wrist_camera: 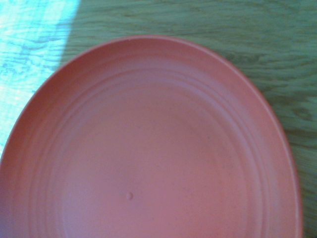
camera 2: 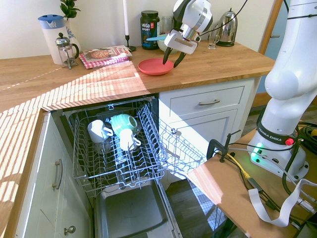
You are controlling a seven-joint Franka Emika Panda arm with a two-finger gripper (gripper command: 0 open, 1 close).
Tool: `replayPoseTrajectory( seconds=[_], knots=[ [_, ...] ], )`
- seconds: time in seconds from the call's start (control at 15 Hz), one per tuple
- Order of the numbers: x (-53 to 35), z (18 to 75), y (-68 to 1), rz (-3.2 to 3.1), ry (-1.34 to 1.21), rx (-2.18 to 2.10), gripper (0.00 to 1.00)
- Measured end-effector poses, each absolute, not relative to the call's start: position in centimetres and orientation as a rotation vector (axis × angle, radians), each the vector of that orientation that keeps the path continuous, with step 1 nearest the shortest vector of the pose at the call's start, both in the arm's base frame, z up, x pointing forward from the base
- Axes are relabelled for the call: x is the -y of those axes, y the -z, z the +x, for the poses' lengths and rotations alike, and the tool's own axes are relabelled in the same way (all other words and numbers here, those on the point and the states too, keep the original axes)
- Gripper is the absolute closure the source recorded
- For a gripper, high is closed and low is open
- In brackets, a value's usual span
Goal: Put the plate in the dishwasher
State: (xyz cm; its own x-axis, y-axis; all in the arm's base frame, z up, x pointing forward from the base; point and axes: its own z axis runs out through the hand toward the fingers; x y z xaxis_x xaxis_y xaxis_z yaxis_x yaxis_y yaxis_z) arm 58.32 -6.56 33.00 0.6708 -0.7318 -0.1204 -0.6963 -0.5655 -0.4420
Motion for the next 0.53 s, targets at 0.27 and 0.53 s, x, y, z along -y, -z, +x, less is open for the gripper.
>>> replayPoseTrajectory(
  seconds=[0.27,0.53],
  knots=[
    [6.0,59.3,-32.6,-2.413,0.089,-1.104,1.0],
    [5.9,59.5,-32.3,-2.418,0.085,-1.101,1.0]
  ],
)
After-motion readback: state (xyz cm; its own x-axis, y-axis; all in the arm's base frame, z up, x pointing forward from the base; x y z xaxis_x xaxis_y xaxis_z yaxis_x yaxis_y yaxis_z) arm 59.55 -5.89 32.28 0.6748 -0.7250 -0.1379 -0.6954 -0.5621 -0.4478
